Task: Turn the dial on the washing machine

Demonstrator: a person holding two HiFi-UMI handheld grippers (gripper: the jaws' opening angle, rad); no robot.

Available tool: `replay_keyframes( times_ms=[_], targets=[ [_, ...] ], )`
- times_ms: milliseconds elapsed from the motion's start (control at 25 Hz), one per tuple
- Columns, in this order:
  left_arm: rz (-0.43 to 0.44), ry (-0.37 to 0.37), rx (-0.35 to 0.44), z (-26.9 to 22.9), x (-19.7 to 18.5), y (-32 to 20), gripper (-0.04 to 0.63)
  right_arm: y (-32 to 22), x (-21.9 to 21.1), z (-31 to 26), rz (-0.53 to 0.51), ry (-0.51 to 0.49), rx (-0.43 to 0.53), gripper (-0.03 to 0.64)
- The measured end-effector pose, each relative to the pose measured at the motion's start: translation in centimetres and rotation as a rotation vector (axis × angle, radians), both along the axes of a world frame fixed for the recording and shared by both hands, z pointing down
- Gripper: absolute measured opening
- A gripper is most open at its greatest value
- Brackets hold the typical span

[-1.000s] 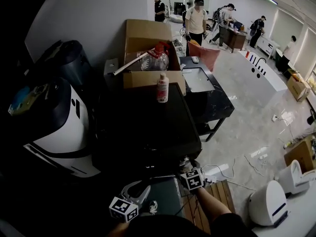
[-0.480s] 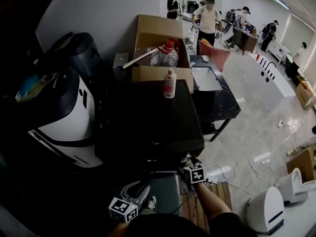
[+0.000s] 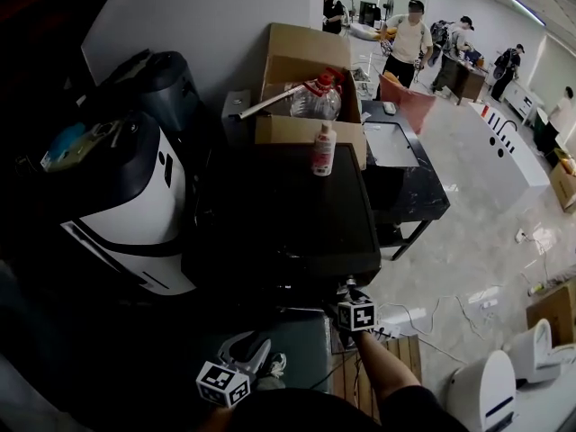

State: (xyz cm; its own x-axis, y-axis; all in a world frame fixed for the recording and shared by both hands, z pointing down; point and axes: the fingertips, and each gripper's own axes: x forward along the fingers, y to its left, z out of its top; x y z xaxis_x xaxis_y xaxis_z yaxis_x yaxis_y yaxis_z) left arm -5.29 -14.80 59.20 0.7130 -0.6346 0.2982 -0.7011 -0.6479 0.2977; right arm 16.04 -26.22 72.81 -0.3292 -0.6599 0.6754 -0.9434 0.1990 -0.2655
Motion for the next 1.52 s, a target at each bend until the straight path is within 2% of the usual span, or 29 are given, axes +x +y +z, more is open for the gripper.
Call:
replay_keyframes(
  times_ms=[320,680,840,1000,1160,1520],
  targets=[
    [-0.027,0.001,0.009,-0.2,-0.5,0.3,0.109,1.1,0.9,-0.8,0.023,0.025,0.022,0.417],
    [0.028,0.023,0.029,-0.7,2.4,1.1,0.109,2.8,2.4,-6.3,0.053,0.015,0.181,0.407],
    [0.039,0.030,0.029,-0.7,3.4,1.9,0.109,3.8,1.8,-8.6,0.019,0.020,0.245,0.404],
    [0.046,0.042,0.032,-0.7,4.2,2.8,0.109,4.0,0.7,-9.6,-0.078,0.104,0.289,0.403],
    [0.033,0.039,0.032,-0.7,3.7,3.1,0.109,3.1,-0.2,-9.0,-0.157,0.196,0.287,0.403],
    [-0.032,0.025,0.035,-0.7,1.1,2.9,0.109,0.9,0.1,-6.0,-0.192,0.283,0.202,0.403]
  ],
)
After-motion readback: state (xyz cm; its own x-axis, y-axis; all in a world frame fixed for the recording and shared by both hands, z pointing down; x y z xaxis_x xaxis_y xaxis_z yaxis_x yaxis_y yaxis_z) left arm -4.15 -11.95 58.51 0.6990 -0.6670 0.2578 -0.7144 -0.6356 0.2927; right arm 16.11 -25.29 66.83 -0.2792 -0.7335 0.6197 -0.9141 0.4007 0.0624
